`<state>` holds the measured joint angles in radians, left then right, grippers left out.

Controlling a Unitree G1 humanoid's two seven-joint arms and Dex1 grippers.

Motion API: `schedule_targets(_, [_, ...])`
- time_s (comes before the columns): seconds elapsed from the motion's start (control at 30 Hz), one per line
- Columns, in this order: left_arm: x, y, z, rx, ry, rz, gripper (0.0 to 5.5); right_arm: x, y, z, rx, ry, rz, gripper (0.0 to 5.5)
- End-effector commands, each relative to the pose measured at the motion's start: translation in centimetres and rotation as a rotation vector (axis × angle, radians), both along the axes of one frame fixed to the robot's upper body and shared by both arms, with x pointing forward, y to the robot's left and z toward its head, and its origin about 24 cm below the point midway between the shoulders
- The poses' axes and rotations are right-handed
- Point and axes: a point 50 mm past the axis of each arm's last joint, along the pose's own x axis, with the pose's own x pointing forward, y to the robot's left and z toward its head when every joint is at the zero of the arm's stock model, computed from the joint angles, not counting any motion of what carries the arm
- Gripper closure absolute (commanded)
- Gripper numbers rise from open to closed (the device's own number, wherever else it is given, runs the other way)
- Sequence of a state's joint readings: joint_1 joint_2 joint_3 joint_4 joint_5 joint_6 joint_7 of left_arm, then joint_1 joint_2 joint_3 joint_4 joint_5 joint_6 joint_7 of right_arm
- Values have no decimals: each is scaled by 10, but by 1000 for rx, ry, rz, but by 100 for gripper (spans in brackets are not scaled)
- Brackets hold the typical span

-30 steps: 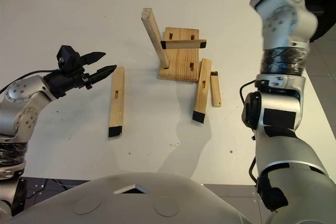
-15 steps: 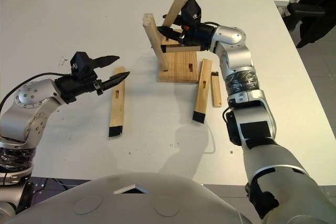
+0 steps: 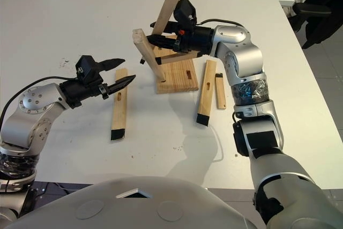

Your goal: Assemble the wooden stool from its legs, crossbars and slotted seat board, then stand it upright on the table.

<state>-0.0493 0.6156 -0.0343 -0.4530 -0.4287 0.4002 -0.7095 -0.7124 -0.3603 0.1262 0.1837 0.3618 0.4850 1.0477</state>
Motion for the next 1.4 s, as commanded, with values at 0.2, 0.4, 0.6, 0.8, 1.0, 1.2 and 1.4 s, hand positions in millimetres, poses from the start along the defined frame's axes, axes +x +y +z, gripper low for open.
schedule_targets(0.2, [0,1,2,17,-1,-17,257,35,-24,41,100,-138,-324,350])
schedule_targets(0.4, [1,3,-1,30,11,-27,257,66,-64,7,-61,-207,-573,350])
schedule_targets(0.6, [3,4,0,44,20,-54,257,60,-68,-37,-167,-164,-481,350])
schedule_targets(0.8, [3,5,0,49,26,-60,257,55,-86,-51,-193,-130,-506,350])
schedule_targets(1.0, [1,5,-1,45,28,-48,257,43,-91,-66,-186,-59,-409,350])
schedule_targets(1.2, [1,8,-1,45,32,-33,257,18,-93,-78,-202,0,-235,350])
schedule_targets(1.4, [-2,9,-2,49,35,-27,257,-1,-101,-82,-220,53,-191,350])
